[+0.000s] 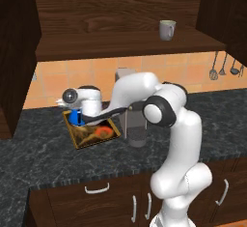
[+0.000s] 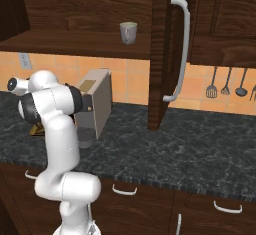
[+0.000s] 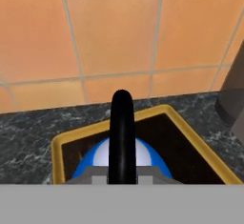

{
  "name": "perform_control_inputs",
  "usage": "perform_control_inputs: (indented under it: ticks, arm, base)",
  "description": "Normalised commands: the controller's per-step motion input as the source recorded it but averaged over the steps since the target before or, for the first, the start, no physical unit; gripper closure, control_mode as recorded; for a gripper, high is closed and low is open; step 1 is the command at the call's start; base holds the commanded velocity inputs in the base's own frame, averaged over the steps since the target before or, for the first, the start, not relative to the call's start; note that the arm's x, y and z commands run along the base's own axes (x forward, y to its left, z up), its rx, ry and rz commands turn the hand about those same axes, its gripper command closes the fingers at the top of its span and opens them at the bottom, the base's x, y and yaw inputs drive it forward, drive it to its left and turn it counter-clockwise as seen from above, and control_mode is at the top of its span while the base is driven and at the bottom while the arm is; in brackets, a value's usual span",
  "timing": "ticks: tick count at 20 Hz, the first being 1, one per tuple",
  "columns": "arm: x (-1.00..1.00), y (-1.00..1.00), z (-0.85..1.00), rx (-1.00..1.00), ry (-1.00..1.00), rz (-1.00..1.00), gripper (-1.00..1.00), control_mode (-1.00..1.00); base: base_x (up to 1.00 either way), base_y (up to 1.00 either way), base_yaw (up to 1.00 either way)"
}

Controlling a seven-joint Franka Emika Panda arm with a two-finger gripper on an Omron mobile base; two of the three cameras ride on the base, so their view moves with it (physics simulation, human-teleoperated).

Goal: Pick the kettle from the counter and place it on the tray. Then pick the mug from the cabinet and place it on the tray. Then close the cabinet doors.

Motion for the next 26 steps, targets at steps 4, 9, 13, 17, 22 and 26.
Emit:
perform_control_inputs:
  ticks: [4, 9, 13, 17, 22, 26]
  arm:
    - [0.00, -0.19, -0.18, -0.15, -0.07, -0.07, 1.00, -1.00]
    - [0.00, 0.00, -0.01, -0.01, 0.00, -0.03, 1.00, -1.00]
    - [0.00, 0.00, 0.00, 0.00, 0.00, 0.00, -1.00, -1.00]
    - [-0.05, -0.01, 0.02, 0.00, 0.00, -0.02, -1.00, -1.00]
    - [-0.21, -0.01, 0.35, 0.00, 0.00, -0.01, -1.00, -1.00]
    - [-0.60, -0.09, 0.65, 0.00, 0.01, -0.04, -1.00, -1.00]
  base:
    - [0.00, 0.00, 0.00]
    - [0.00, 0.00, 0.00]
    - [0.00, 0.00, 0.00]
    - [0.00, 0.00, 0.00]
    - [0.00, 0.00, 0.00]
    - [0.00, 0.00, 0.00]
